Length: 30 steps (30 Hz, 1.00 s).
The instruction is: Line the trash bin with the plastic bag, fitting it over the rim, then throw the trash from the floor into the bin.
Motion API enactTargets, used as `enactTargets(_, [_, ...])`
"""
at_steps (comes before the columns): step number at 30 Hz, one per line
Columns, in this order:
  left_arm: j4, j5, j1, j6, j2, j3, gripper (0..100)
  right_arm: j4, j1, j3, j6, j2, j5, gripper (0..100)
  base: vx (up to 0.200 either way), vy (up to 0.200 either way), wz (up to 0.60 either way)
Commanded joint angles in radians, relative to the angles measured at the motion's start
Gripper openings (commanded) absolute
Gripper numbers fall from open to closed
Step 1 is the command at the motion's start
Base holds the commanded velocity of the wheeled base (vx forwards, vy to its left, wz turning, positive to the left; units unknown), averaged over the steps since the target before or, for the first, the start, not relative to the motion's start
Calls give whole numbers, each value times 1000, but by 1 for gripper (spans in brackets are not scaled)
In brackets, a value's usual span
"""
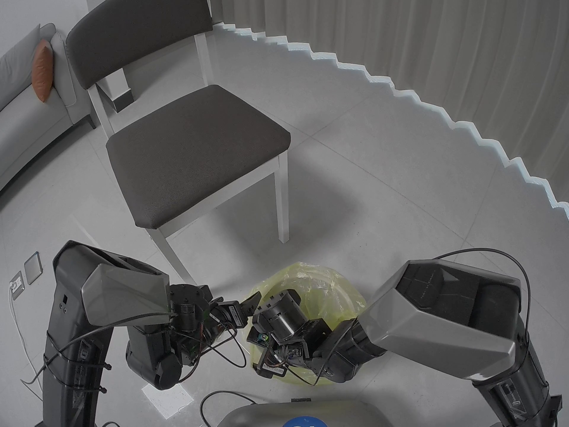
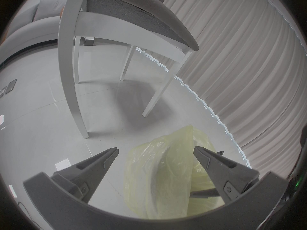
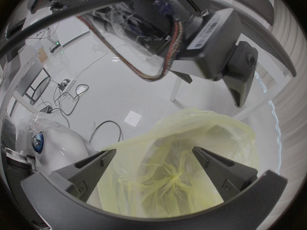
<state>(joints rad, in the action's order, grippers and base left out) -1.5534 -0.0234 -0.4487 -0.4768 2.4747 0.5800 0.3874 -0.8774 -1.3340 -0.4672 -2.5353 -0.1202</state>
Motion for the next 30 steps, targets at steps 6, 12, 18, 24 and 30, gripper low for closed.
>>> enactTargets(6, [-16,0,-21,24,40,-9,100,-1,26,15,10,27,-10,100,0,0,0])
enactTargets(12, [-16,-3,-33,72,61,-20,100,-1,28,39,12,93,-53,100,0,0,0])
enactTargets(18, [-16,-3,-36,113,84,-32,100,-2,29,76,22,159,-62,100,0,0,0])
enactTargets(24, [-16,-24,-24,178,112,-34,100,-5,57,124,22,221,-62,100,0,0,0])
enactTargets(30, [-16,-38,44,274,115,-31,100,-5,103,145,22,253,-62,100,0,0,0])
